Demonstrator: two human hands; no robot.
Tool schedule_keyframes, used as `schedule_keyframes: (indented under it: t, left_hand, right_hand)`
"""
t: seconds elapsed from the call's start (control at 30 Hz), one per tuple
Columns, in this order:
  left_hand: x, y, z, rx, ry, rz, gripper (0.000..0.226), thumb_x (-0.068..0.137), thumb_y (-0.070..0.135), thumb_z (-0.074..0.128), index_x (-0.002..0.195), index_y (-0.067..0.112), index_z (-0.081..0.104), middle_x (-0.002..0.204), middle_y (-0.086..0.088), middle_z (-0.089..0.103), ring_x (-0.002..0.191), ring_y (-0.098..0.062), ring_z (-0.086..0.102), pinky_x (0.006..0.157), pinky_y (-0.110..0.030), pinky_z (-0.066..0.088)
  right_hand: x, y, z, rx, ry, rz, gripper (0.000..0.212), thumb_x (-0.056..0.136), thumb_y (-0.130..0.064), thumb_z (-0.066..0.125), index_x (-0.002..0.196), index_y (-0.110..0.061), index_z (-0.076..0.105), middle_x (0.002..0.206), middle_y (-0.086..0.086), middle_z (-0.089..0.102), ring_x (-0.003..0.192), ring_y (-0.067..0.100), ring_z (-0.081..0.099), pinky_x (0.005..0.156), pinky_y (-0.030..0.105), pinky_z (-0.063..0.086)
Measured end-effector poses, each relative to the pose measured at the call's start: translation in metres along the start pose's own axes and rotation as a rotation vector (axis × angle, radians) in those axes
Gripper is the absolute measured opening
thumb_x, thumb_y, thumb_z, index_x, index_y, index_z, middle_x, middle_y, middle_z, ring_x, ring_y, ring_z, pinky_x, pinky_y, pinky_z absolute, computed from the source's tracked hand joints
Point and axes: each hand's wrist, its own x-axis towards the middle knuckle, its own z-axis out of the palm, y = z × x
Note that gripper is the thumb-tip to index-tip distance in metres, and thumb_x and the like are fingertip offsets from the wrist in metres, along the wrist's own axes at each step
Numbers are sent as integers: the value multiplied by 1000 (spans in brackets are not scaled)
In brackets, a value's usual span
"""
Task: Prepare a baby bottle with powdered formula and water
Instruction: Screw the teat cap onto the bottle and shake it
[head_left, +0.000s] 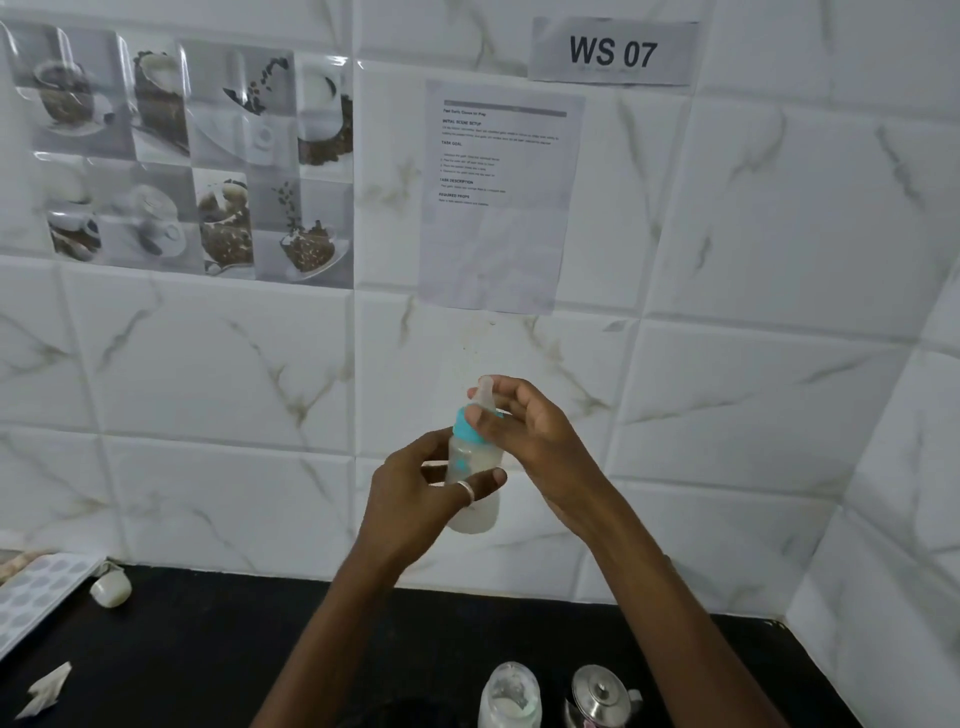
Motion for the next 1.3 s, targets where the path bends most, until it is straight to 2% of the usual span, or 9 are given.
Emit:
schedule_keyframes:
  t: [0.17, 0.37, 0.47, 0.57, 0.67, 0.8, 1.0, 1.1, 1.3]
  left_hand:
    - [1, 1, -17, -369, -302, -59, 44, 75, 41, 84, 116, 28, 74, 115, 1, 74, 108, -21, 68, 97, -39, 52]
    - [1, -3, -20, -423, -339, -61, 45, 73, 40, 83, 115, 27, 74, 116, -2, 73, 110, -28, 67, 101, -45, 52]
    - [1, 2, -17, -309, -229, -81, 48, 71, 43, 87, 115, 30, 72, 110, 7, 75, 106, -20, 69, 90, -33, 53]
    - [-1, 4, -2, -7, 42, -34, 59, 71, 51, 82, 123, 29, 65, 111, 17, 71, 100, -13, 69, 75, -16, 52]
    - [-7, -1, 13, 344, 298, 116, 66, 76, 52, 80, 132, 23, 61, 116, 8, 68, 96, -12, 66, 69, -11, 47]
    - [-9, 0, 15, 415, 356, 171, 66, 77, 48, 81, 133, 20, 61, 114, 1, 69, 92, -9, 62, 65, -9, 42]
    - [2, 2, -5, -88, 7, -103, 62, 69, 52, 84, 124, 28, 67, 112, 14, 73, 100, -12, 69, 81, -24, 56]
    - [4, 1, -16, -361, -197, -156, 50, 70, 42, 89, 116, 28, 74, 112, 4, 74, 108, -23, 69, 96, -41, 56]
    - [1, -2, -19, -557, -412, -89, 57, 67, 44, 89, 115, 17, 75, 108, -9, 71, 99, -24, 67, 93, -43, 54]
  right_hand:
    - [0, -3, -11, 228, -197, 2, 63, 88, -40, 70, 142, -15, 51, 141, 7, 62, 132, 26, 58, 113, 42, 46]
    - [-4, -2, -6, 225, -286, -21, 42, 95, -21, 59, 135, -10, 57, 136, 9, 66, 129, 32, 59, 106, 39, 51]
    - [-3, -1, -4, 154, -198, -15, 38, 94, -19, 66, 132, -12, 60, 130, 6, 70, 124, 28, 63, 105, 39, 53]
    - [-1, 1, 0, 110, -58, 19, 39, 91, -18, 75, 128, -13, 63, 122, 2, 74, 117, 23, 68, 98, 35, 57]
    - [0, 3, 9, 116, 47, 37, 37, 87, -23, 80, 120, -17, 65, 116, -3, 75, 110, 17, 71, 86, 28, 60]
    - [-1, 3, 14, 74, 89, 21, 33, 84, -26, 81, 112, -28, 63, 115, -8, 71, 103, 10, 72, 79, 24, 60]
    - [-3, 1, 1, 124, 13, 7, 64, 78, -47, 77, 134, -25, 56, 127, -7, 68, 122, 15, 64, 104, 34, 54]
    - [-4, -2, -5, 229, -57, 7, 55, 90, -41, 75, 136, -20, 56, 127, -4, 70, 123, 19, 64, 105, 36, 52]
    - [-5, -9, -5, 275, -230, -17, 44, 96, -27, 58, 137, -10, 54, 132, 10, 69, 127, 32, 61, 107, 41, 50]
